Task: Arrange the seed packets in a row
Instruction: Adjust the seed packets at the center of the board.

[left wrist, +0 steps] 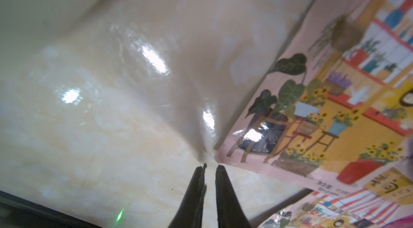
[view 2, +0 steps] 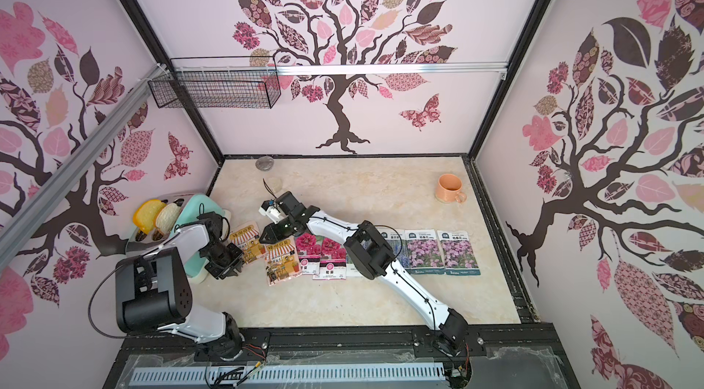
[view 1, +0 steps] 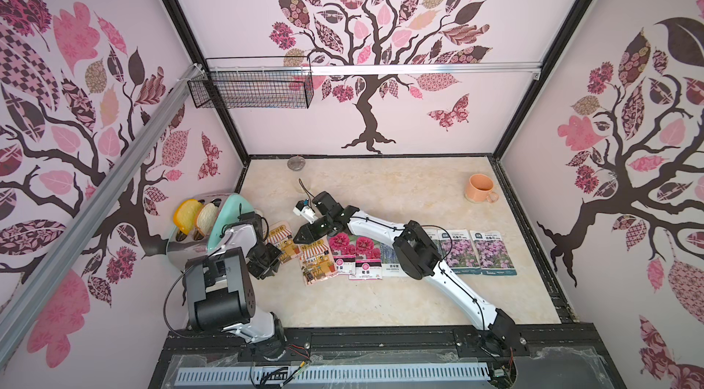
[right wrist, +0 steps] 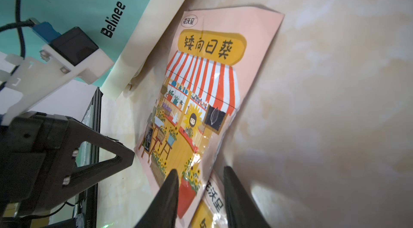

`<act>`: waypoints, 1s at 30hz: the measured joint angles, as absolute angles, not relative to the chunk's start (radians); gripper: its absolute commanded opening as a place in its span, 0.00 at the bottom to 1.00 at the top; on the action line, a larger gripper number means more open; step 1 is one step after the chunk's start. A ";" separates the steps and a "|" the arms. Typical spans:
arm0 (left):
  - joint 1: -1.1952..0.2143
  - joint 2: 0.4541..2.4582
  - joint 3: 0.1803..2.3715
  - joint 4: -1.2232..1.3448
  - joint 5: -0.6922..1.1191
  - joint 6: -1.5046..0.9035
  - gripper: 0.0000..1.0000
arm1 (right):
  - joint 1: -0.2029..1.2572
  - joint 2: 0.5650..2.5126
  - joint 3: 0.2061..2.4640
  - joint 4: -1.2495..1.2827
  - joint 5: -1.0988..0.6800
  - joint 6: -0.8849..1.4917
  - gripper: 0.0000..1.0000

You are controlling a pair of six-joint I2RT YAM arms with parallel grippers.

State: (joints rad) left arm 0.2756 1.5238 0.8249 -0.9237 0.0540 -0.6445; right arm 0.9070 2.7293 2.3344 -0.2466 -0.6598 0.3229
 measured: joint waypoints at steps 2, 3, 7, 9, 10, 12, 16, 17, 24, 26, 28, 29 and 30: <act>0.276 1.532 0.830 -0.929 0.052 -0.647 0.13 | 0.907 2.721 2.335 -0.258 -0.647 0.308 0.38; 0.276 1.534 0.831 -0.929 0.051 -0.647 0.12 | 0.907 2.718 2.343 -0.270 -0.641 0.299 0.38; 0.276 1.526 0.830 -0.930 0.054 -0.650 0.09 | 0.904 2.718 2.390 -0.294 -0.625 0.283 0.38; 0.281 1.492 0.829 -0.933 0.062 -0.659 0.08 | 0.900 2.720 2.426 -0.305 -0.622 0.283 0.38; 0.284 1.467 0.828 -0.934 0.066 -0.664 0.09 | 0.897 2.723 2.444 -0.308 -0.621 0.283 0.38; 0.292 1.388 0.829 -0.933 0.079 -0.682 0.09 | 0.893 2.725 2.470 -0.309 -0.622 0.284 0.38; 0.284 1.287 0.844 -0.917 0.084 -0.713 0.12 | 0.886 2.725 2.480 -0.307 -0.622 0.285 0.38; 0.277 1.282 0.850 -0.909 0.087 -0.720 0.11 | 0.884 2.726 2.480 -0.308 -0.622 0.287 0.38; 0.252 1.376 0.839 -0.849 0.097 -0.742 0.09 | 0.863 2.726 2.481 -0.312 -0.626 0.288 0.38; 0.245 1.412 0.833 -0.834 0.103 -0.742 0.08 | 0.857 2.726 2.482 -0.311 -0.628 0.288 0.38; 0.241 1.444 0.830 -0.813 0.110 -0.742 0.08 | 0.854 2.726 2.482 -0.311 -0.632 0.289 0.38; 0.239 1.461 0.827 -0.796 0.116 -0.742 0.08 | 0.854 2.726 2.483 -0.311 -0.634 0.290 0.38; 0.237 1.476 0.824 -0.778 0.121 -0.742 0.07 | 0.852 2.727 2.483 -0.310 -0.636 0.291 0.38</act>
